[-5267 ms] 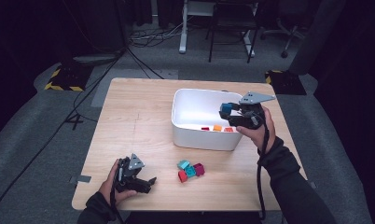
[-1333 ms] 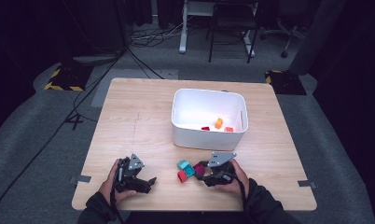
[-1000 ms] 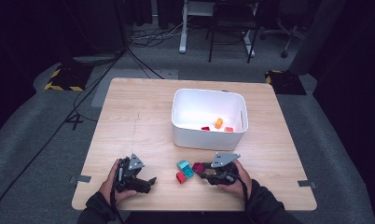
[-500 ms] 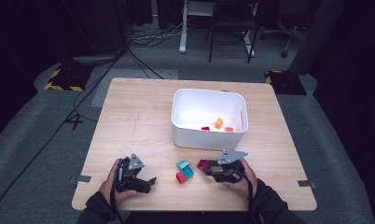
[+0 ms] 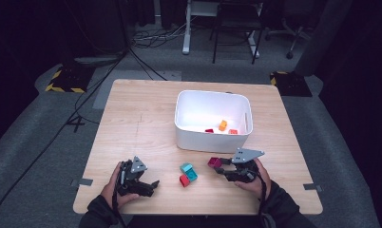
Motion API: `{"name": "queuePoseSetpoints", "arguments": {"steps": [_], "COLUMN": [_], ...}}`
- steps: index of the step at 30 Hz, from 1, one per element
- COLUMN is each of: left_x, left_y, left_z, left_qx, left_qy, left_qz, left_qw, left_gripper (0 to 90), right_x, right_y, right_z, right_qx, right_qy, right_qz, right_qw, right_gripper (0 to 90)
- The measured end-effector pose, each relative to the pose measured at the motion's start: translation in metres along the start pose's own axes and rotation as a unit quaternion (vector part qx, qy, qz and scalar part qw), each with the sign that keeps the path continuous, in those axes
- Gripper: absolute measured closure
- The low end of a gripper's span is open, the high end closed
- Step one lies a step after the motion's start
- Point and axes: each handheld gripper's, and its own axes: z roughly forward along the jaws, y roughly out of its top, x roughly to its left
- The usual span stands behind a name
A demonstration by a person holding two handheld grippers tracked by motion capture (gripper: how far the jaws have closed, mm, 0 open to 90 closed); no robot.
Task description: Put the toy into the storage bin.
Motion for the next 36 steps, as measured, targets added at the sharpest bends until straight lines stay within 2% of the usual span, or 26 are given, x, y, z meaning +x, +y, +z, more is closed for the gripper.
{"name": "queuePoseSetpoints", "arguments": {"steps": [12,13,22,30,36], "left_x": [0.0,0.0,0.0,0.0,0.0], "left_y": [0.0,0.0,0.0,0.0,0.0], "left_z": [0.0,0.0,0.0,0.0,0.0], "left_qx": [0.0,0.0,0.001,0.002,0.002], "left_qy": [-0.001,-0.001,-0.003,-0.003,-0.003], "left_qz": [0.001,0.001,-0.001,-0.001,-0.001], "left_qw": [1.0,1.0,1.0,1.0,1.0], "left_gripper": [0.5,0.5,0.5,0.5,0.5], "right_x": [-0.008,-0.007,-0.015,-0.02,-0.021], "right_y": [-0.002,-0.003,-0.005,0.004,0.017], "right_z": [-0.035,-0.037,-0.056,-0.078,-0.088], "right_qx": [0.0,-0.002,-0.008,-0.021,-0.03], "right_qy": [-0.023,-0.026,-0.041,-0.057,-0.055], "right_qz": [-0.004,0.003,0.011,0.01,0.006], "right_qw": [0.9997,0.9997,0.9991,0.9981,0.998], "right_gripper": [59.2,59.2,59.2,59.2,59.2]}}
